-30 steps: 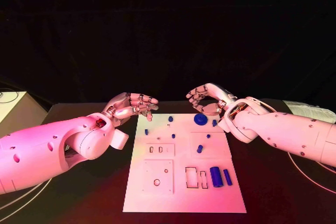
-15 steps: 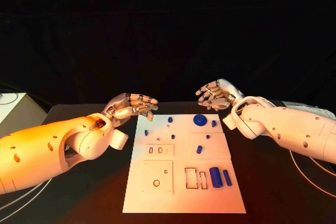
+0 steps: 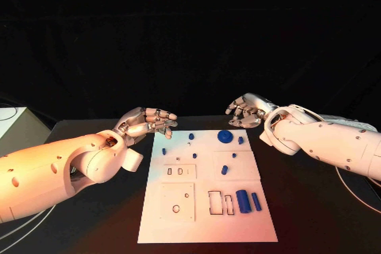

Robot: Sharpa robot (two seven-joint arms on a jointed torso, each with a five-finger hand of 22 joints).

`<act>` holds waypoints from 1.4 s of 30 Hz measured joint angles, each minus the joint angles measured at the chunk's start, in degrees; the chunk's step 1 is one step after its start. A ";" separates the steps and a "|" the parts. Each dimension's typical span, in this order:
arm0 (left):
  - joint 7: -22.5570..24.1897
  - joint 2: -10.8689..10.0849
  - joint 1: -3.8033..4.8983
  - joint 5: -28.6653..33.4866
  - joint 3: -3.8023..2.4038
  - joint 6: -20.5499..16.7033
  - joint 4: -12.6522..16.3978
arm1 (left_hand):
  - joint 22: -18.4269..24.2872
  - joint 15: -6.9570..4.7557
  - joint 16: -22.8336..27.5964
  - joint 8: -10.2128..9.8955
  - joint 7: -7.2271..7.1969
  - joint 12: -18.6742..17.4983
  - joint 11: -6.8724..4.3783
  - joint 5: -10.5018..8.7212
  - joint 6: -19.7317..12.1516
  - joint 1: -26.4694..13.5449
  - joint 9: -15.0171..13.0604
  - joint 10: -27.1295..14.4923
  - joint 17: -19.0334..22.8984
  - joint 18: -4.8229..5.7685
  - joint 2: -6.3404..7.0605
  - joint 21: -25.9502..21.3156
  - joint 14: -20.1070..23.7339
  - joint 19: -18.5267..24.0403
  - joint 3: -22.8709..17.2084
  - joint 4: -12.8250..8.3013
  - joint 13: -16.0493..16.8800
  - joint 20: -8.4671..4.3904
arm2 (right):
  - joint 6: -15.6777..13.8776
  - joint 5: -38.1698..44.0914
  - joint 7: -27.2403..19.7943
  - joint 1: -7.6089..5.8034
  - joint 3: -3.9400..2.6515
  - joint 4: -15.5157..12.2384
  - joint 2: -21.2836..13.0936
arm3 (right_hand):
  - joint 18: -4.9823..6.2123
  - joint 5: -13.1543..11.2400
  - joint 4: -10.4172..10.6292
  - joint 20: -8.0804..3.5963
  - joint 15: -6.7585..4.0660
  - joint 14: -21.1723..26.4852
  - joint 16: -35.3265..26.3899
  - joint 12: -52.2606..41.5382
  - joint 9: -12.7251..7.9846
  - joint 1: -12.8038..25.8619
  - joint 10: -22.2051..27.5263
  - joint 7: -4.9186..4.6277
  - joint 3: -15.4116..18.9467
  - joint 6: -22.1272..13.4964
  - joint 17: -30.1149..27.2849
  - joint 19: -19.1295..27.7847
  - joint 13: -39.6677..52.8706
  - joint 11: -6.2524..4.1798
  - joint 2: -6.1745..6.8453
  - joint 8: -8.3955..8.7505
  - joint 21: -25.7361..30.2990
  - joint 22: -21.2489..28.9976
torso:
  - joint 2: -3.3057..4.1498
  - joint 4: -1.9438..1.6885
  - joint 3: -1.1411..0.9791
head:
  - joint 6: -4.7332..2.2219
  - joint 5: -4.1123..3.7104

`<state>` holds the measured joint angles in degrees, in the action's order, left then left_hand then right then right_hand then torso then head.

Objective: Assemble the parts on the task board

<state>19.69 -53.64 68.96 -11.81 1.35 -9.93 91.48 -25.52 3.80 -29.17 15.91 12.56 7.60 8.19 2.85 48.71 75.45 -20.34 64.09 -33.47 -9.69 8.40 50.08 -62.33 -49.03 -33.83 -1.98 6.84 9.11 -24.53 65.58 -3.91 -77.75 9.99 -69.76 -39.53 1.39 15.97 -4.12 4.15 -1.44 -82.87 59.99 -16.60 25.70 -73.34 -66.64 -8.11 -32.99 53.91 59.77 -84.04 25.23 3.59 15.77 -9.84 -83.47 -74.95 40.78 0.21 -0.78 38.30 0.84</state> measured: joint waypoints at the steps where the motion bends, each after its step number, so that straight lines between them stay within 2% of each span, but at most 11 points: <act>1: -0.05 0.00 0.00 0.00 0.00 0.08 0.00 | 0.00 0.00 0.00 0.00 0.00 0.00 0.00 0.00 0.00 0.00 0.00 0.00 0.00 0.00 0.00 0.00 0.00 0.00 0.00 0.00 0.00 0.00 | 0.22 1.59 0.65 -0.02 0.01 -0.16 0.00 | 0.82 -0.14 -0.29 0.78 0.67 0.31 -1.59 3.42 -0.08 0.29 4.56 -0.15 0.73 -1.82 -1.58 0.35 -1.96 0.82 0.29 1.00 1.07 0.00 | 0.01 0.02 -0.01 | 0.04 -0.01; 4: -0.18 0.02 0.00 -0.01 0.01 0.29 -0.01 | 0.00 0.00 0.00 0.00 0.00 0.00 0.00 0.00 0.00 0.00 0.00 0.00 0.00 0.00 0.00 0.00 0.00 0.00 0.00 0.00 0.00 0.00 | 0.66 5.82 2.35 -0.07 0.04 -0.73 -0.01 | 1.24 -0.46 -0.46 1.82 1.38 -0.02 -2.67 7.37 0.08 0.14 10.65 1.42 6.21 -3.98 -3.16 0.82 -5.42 1.52 0.14 2.50 2.49 0.00 | 0.02 0.07 -0.01 | 0.09 -0.10; 6: -0.31 0.03 0.00 -0.02 0.01 0.47 -0.01 | 0.00 0.00 0.00 0.00 0.00 0.00 0.22 0.00 0.00 0.00 0.00 -0.21 0.05 0.00 0.00 0.00 0.00 0.00 0.00 0.00 0.00 0.00 | 0.92 9.18 3.67 -0.08 0.08 -1.30 -0.05 | 1.82 -0.70 0.14 2.09 1.88 0.49 -4.21 7.75 0.36 -1.84 13.05 2.94 13.48 -5.68 -4.88 2.15 -7.05 1.91 -1.81 3.43 5.18 1.79 | 0.03 0.08 -0.01 | 0.14 -0.19; 8: -0.43 0.02 0.00 -0.04 0.03 0.65 -0.01 | -0.01 0.00 0.00 0.00 0.00 0.00 0.21 0.00 0.00 0.00 0.00 -0.21 0.05 0.00 0.00 0.00 0.00 0.00 0.00 0.00 0.00 0.00 | 1.06 12.26 4.88 -0.08 0.13 -1.87 -0.10 | 4.47 -0.70 4.90 1.56 1.79 2.35 -9.10 7.76 0.65 -7.13 17.74 3.67 23.69 -6.86 -9.51 6.80 -9.03 2.10 -2.89 4.10 14.05 12.09 | 0.03 0.08 0.01 | 0.22 -0.26; 11: -0.62 0.02 0.00 -0.06 0.03 0.90 -0.02 | -0.01 0.00 0.00 0.00 0.00 0.00 0.21 0.00 0.00 0.00 0.01 -0.21 0.05 0.00 0.00 0.00 0.00 0.00 0.00 0.00 0.00 0.00 | 1.20 16.07 6.46 -0.08 0.21 -2.54 -0.15 | 4.84 -1.13 17.46 0.56 1.03 1.95 -10.09 4.56 1.32 -14.77 21.20 4.04 28.97 -7.81 -10.56 6.61 -11.10 1.89 -0.95 4.43 19.13 16.76 | 0.02 0.08 0.02 | 0.30 -0.41; 14: -0.77 0.02 0.00 -0.07 0.04 1.09 -0.02 | -0.01 0.00 0.00 -0.21 -0.12 0.00 0.18 0.00 -0.12 0.00 0.01 -0.24 0.05 0.00 0.00 0.00 0.00 0.00 0.00 0.00 -0.06 0.00 | 1.42 18.70 7.71 -0.02 0.31 -2.94 -0.14 | 4.84 -1.25 20.50 0.05 0.57 1.29 -8.65 3.66 1.58 -16.17 22.05 4.04 29.82 -7.82 -9.18 5.78 -11.83 1.78 -0.62 4.43 18.97 16.17 | 0.02 0.00 0.08 | 0.30 -0.62; 22: -1.22 0.00 0.00 -0.13 0.09 1.59 -0.02 | -0.01 0.21 0.00 -0.21 -0.20 0.00 0.01 0.00 -0.20 0.00 0.01 -0.41 0.04 0.00 0.00 0.00 -0.21 0.00 0.00 0.00 -0.12 0.00 | 1.81 23.06 10.31 0.68 0.49 -2.35 0.51 | 3.81 -2.10 20.48 1.50 1.43 -0.56 -2.80 0.79 2.42 -16.22 14.42 -0.51 27.08 -3.23 -4.57 0.69 -13.81 1.82 -1.31 2.64 9.12 4.44 | 0.02 -0.13 0.06 | 0.25 -0.69; 29: -1.59 0.07 0.00 -0.20 0.14 2.08 -0.07 | -0.02 0.19 -0.01 -0.21 -0.20 -0.29 0.12 0.00 -0.20 0.00 -0.04 -0.53 0.04 -0.01 0.00 0.00 -0.65 -0.06 0.00 0.00 -0.12 0.05 | 1.26 24.06 11.74 0.87 0.49 -1.06 1.11 | 1.99 -2.10 20.43 1.48 1.46 -0.93 1.05 0.30 1.30 -14.90 4.59 -0.59 23.08 0.04 -1.90 0.30 -14.51 2.10 -1.23 2.90 2.97 0.06 | 0.07 -0.14 0.05 | 0.28 -0.74; 32: -1.75 0.15 0.00 -0.24 0.16 2.31 -0.12 | -0.02 0.19 -0.01 -0.21 -0.20 -0.29 0.21 0.00 -0.20 0.00 -0.04 -0.62 0.04 0.00 0.00 0.00 -0.65 -0.23 0.00 0.00 -0.17 0.23 | 0.89 24.07 12.20 0.89 0.49 -0.61 1.51 | 1.98 -2.67 19.52 0.75 0.57 -1.16 8.33 -20.06 0.29 -13.46 6.75 0.73 23.38 -1.98 6.37 0.02 2.74 -0.36 -0.60 3.38 2.08 0.00 | 0.10 -0.14 0.05 | 0.30 -0.75; 35: -1.90 0.22 0.00 -0.29 0.17 2.51 -0.15 | -0.02 0.19 -0.01 -0.21 -0.20 -0.29 0.21 0.00 -0.20 0.00 -0.04 -0.62 0.04 0.00 0.00 0.00 -0.65 -0.23 0.16 -0.16 -0.17 0.23 | 0.88 24.02 12.62 0.90 0.48 -0.32 1.87 | 1.18 -3.55 20.17 0.75 0.29 -1.07 16.63 -51.60 -0.44 -13.20 2.33 0.64 24.81 -3.84 14.45 0.02 34.69 0.25 -0.86 3.44 0.13 0.00 | 0.15 -0.12 0.02 | 0.37 -0.77; 42: -2.19 0.32 0.00 -0.46 0.19 2.89 -0.25 | -0.02 0.19 0.22 -0.21 -0.20 -0.29 0.21 0.00 -0.20 0.00 -0.03 -0.61 0.04 0.00 0.00 0.00 -0.65 -0.23 0.16 -0.16 -0.23 0.23 | 2.35 22.29 13.45 0.90 0.47 0.54 2.55 | 0.24 -3.87 20.48 0.75 0.29 -1.07 21.32 -67.31 -0.83 -12.28 -12.42 0.31 25.57 -5.35 15.18 0.02 49.68 -0.53 -1.77 3.13 -4.01 0.00 | 0.39 -0.21 0.02 | 0.57 -0.82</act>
<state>17.50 -53.32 68.96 -12.28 1.53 -7.04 91.23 -25.55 3.99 -28.95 15.70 12.36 7.31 8.41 2.85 48.51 75.45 -20.38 63.47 -33.44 -9.69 8.40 50.08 -62.98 -49.26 -33.67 -2.14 6.61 9.33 -22.18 87.87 9.55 -76.85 10.46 -69.22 -36.99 1.63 12.10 16.36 4.90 -1.15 -83.94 81.31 -83.91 24.86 -85.62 -79.06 -7.80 -7.42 48.57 74.96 -84.01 74.91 3.06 14.00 -6.71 -87.47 -74.95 41.17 0.00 -0.76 38.86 0.02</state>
